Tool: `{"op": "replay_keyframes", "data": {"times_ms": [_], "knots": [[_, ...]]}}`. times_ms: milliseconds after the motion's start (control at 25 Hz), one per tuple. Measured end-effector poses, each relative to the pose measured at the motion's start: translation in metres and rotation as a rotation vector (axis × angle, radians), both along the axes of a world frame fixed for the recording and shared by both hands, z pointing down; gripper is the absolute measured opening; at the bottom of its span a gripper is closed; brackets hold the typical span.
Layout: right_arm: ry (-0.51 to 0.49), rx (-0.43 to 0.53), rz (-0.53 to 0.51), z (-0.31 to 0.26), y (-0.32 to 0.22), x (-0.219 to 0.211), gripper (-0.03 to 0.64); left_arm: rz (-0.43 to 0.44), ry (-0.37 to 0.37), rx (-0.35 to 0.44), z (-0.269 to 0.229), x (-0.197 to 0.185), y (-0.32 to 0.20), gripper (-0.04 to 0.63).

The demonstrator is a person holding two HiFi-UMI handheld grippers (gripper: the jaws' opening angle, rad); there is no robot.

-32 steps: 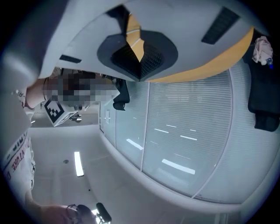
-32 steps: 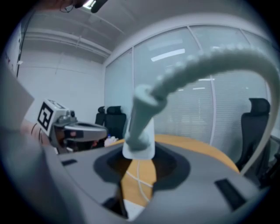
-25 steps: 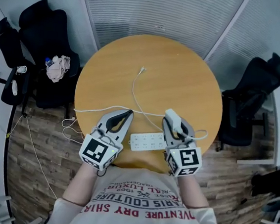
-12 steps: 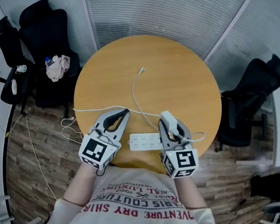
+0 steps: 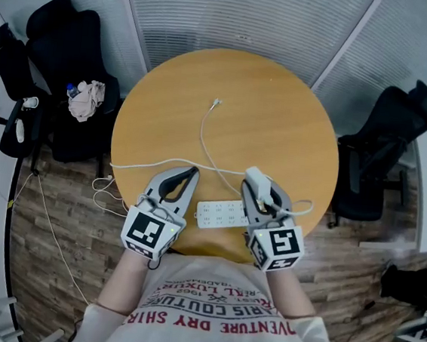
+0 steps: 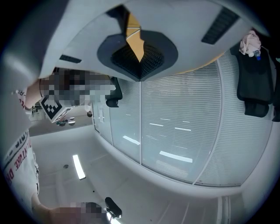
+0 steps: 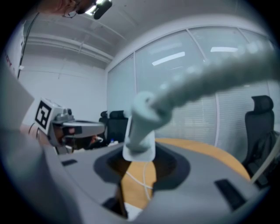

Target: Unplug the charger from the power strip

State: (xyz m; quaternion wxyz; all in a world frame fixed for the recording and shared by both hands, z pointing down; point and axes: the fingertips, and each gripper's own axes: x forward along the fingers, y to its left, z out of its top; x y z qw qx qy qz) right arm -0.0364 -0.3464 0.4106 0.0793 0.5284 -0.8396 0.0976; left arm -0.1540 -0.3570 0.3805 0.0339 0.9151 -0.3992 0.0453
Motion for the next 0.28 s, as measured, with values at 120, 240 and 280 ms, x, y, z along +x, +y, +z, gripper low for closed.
{"op": "replay_keyframes", "data": {"times_ms": [120,240,280], "knots": [[-0.017,-0.002,0.014,0.0019,-0.0018,0.0004,0.153,0.007,-0.012,0.01,0.0034,0.0015,-0.0009,0.032],[-0.018,-0.003,0.015,0.0043,-0.0004,-0.0006,0.153,-0.001,-0.01,0.01,0.0046,0.0013,-0.0015,0.032],[-0.017,-0.004,0.014,0.0051,0.0001,-0.001,0.153,-0.005,-0.007,0.007,0.0048,0.0012,-0.0016,0.032]]}}
